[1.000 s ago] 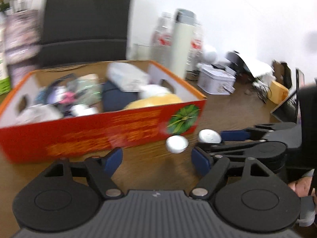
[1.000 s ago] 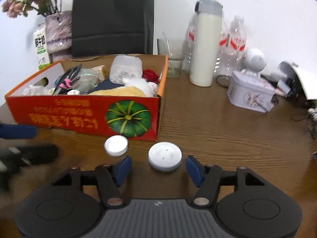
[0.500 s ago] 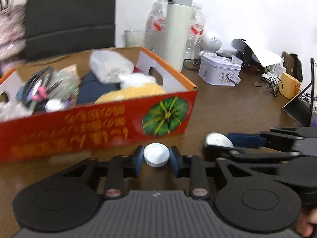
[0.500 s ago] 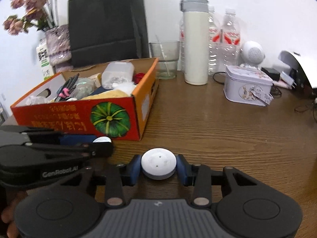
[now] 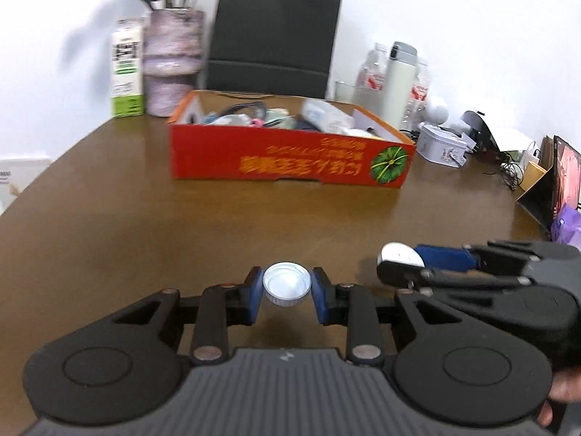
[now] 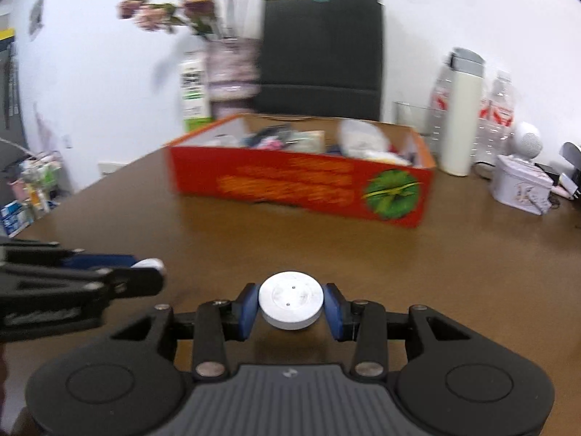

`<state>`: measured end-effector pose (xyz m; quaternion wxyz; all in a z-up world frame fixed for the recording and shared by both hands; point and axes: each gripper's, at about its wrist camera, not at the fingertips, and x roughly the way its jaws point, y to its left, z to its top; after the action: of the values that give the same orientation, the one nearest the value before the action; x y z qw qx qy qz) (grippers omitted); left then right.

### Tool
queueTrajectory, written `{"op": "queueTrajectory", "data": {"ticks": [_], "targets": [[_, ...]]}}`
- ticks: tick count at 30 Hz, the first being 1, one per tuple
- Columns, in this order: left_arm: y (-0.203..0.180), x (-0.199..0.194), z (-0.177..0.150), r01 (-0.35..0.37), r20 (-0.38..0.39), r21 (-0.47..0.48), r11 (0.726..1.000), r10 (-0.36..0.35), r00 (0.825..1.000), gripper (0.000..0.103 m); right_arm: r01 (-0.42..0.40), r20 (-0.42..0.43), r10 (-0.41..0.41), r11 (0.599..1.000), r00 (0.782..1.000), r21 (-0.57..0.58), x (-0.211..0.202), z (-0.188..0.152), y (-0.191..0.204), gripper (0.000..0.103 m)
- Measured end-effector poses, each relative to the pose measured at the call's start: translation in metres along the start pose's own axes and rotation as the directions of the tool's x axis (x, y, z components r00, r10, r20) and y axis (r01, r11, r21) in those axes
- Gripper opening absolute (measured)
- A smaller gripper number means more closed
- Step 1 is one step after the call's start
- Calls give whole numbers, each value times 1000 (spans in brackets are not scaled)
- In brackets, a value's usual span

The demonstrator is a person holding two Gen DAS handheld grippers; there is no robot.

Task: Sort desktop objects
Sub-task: 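Carry both white caps into the red box and open both tools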

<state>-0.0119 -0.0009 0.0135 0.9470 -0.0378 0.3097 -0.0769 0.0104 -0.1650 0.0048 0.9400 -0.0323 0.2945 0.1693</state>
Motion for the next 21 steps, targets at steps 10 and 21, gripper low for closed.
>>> {"op": "queueTrajectory", "data": {"ticks": [10,21], "targets": [[23,-29,-39,14,-17,-16,1000,-14,1000,29,44,-18,-43,998,999,39,-47,-34,47,38],[22,-41,-31,40,22,-20,999,-39,999,29,31,16,-32,997,999,70,-67,-28,43,38]]}}
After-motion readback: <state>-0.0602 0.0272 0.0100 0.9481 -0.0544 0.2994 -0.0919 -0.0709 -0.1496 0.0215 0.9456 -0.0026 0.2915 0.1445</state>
